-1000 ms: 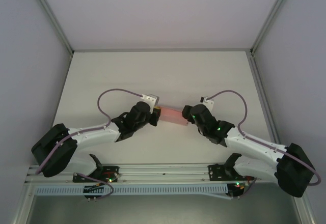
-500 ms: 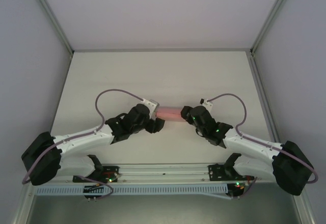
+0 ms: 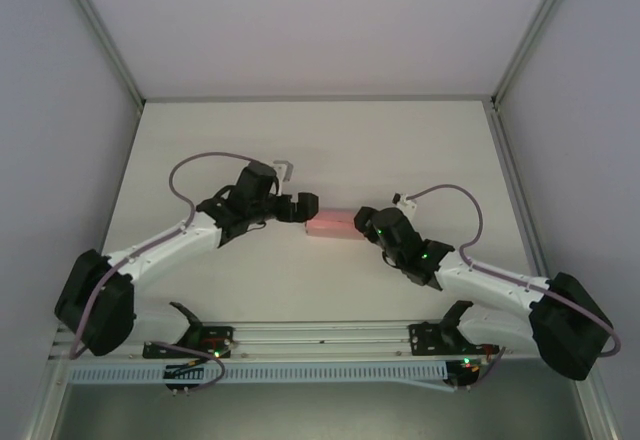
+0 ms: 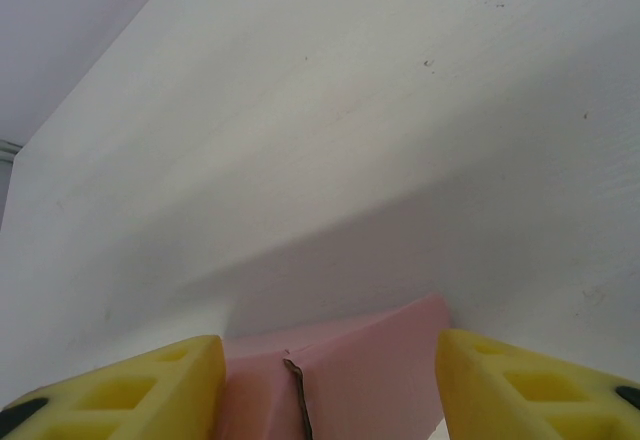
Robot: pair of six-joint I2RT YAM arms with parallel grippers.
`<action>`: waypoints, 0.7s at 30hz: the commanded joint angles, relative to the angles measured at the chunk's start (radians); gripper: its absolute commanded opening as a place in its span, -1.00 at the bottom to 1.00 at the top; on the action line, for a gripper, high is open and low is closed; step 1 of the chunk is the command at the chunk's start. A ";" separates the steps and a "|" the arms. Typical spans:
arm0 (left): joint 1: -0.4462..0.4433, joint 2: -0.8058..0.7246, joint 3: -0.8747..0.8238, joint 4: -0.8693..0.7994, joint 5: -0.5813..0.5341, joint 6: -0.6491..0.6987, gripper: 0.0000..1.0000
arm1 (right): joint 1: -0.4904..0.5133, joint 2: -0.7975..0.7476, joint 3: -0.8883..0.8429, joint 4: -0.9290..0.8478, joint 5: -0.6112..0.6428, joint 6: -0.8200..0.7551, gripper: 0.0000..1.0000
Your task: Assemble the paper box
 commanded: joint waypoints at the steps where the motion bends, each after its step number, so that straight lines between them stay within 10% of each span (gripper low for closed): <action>1: 0.012 0.042 -0.013 0.038 0.144 -0.021 0.92 | 0.001 0.045 -0.044 -0.151 -0.015 0.003 0.14; 11: 0.070 0.096 -0.142 0.145 0.218 -0.069 -0.01 | -0.002 0.056 -0.056 -0.143 -0.015 0.012 0.14; 21: 0.082 0.144 -0.188 0.187 0.262 -0.074 -0.53 | -0.017 0.094 -0.118 -0.021 -0.031 -0.024 0.03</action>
